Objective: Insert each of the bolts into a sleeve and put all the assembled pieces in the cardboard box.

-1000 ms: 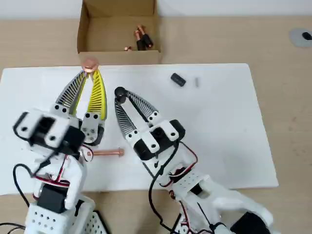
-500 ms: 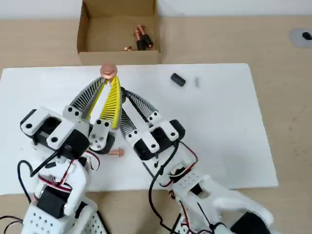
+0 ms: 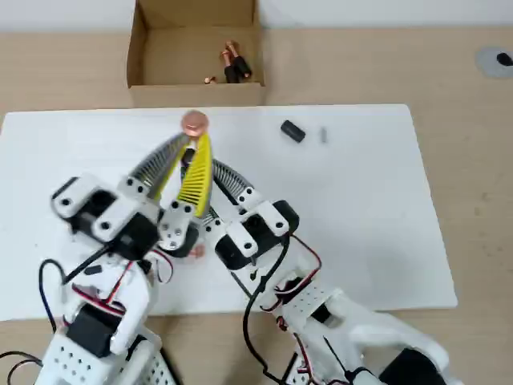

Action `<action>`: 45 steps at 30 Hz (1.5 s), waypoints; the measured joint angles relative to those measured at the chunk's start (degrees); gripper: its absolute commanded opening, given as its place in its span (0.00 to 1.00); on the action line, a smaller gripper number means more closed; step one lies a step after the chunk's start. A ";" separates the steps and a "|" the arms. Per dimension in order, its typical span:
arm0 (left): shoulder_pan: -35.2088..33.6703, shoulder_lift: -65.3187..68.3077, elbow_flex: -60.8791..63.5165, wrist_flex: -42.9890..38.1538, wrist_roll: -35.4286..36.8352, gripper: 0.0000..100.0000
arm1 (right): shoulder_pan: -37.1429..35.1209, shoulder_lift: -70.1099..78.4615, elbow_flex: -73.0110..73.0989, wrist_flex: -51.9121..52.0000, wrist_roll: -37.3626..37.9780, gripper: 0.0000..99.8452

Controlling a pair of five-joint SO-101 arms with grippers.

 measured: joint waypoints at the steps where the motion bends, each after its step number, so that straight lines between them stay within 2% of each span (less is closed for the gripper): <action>1: 0.00 0.00 0.09 0.00 0.00 0.01 | 0.00 0.00 0.00 0.00 0.00 0.01; 5: -0.09 -0.09 0.09 0.00 0.00 0.01 | 0.00 0.00 0.00 0.00 0.00 0.01; 13: -6.07 -0.09 0.09 -2.64 0.00 0.01 | 0.00 0.00 0.00 0.00 0.00 0.01; 34: -4.75 -0.09 1.32 -2.81 0.00 0.01 | 0.00 0.00 0.00 0.00 0.00 0.01; 40: -4.75 -0.09 1.32 2.02 0.00 0.01 | 0.00 0.00 -0.09 0.00 0.00 0.01; 45: -4.75 -0.09 1.32 2.73 -0.09 0.01 | 0.00 0.00 -0.09 0.00 0.00 0.01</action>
